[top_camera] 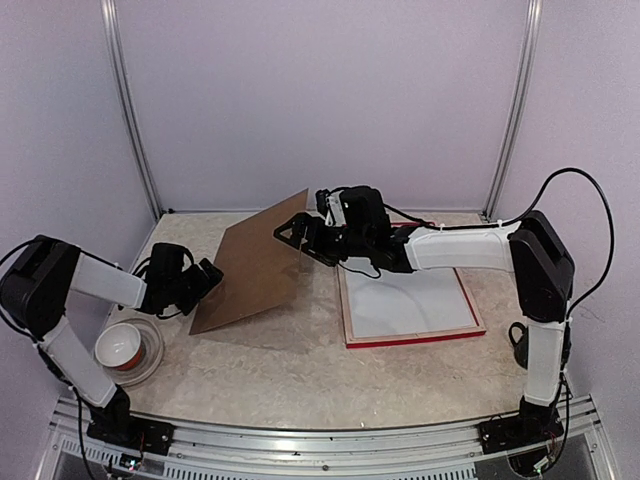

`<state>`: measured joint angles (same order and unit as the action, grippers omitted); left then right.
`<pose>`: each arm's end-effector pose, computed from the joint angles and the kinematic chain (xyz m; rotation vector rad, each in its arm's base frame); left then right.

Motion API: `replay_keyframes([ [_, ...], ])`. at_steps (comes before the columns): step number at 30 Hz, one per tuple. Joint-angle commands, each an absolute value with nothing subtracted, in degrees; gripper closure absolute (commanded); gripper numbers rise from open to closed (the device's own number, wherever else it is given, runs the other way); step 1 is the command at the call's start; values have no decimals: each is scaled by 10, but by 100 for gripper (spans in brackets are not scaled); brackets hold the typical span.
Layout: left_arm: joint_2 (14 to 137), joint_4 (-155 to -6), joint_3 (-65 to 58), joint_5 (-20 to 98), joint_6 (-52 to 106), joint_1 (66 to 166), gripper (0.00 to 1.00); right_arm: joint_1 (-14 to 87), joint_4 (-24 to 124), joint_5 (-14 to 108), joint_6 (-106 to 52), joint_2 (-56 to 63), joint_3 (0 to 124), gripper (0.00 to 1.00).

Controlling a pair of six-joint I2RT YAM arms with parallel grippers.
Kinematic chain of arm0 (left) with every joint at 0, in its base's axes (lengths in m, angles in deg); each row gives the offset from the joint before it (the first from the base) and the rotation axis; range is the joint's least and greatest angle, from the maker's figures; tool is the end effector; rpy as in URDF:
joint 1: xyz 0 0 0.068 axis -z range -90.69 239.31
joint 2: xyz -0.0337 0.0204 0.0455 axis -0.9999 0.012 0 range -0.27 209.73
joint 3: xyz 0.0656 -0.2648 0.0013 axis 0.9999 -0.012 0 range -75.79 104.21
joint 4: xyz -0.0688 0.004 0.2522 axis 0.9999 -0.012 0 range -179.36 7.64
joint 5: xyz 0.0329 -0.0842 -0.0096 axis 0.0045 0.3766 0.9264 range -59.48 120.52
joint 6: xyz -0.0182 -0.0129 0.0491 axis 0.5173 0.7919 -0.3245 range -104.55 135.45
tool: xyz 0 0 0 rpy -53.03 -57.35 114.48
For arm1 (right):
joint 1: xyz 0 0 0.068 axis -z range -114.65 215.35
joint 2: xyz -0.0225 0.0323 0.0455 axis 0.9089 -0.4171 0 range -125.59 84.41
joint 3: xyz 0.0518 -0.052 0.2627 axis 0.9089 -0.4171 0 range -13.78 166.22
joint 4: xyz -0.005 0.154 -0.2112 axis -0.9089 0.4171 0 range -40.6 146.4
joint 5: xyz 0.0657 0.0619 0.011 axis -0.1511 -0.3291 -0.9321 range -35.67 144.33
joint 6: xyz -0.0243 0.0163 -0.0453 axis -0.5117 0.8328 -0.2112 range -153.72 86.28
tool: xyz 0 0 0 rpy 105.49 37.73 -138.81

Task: Put the photo into the frame
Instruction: Turn over the backboard.

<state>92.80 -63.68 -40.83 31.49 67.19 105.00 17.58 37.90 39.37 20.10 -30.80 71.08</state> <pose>0.2878 -0.0814 0.1311 -0.7156 2.2290 -0.6303 0.3136 0.3592 0.2453 -0.0885 2.1673 1.3760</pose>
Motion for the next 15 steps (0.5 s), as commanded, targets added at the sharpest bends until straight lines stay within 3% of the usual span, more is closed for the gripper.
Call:
replay_keyframes([
  [1, 931, -689, -425, 386, 689, 1070, 1, 157, 307, 300, 192, -315, 741, 1],
  [15, 946, -537, -450, 485, 716, 1094, 1, 129, 315, 233, 193, -455, 931, 1],
])
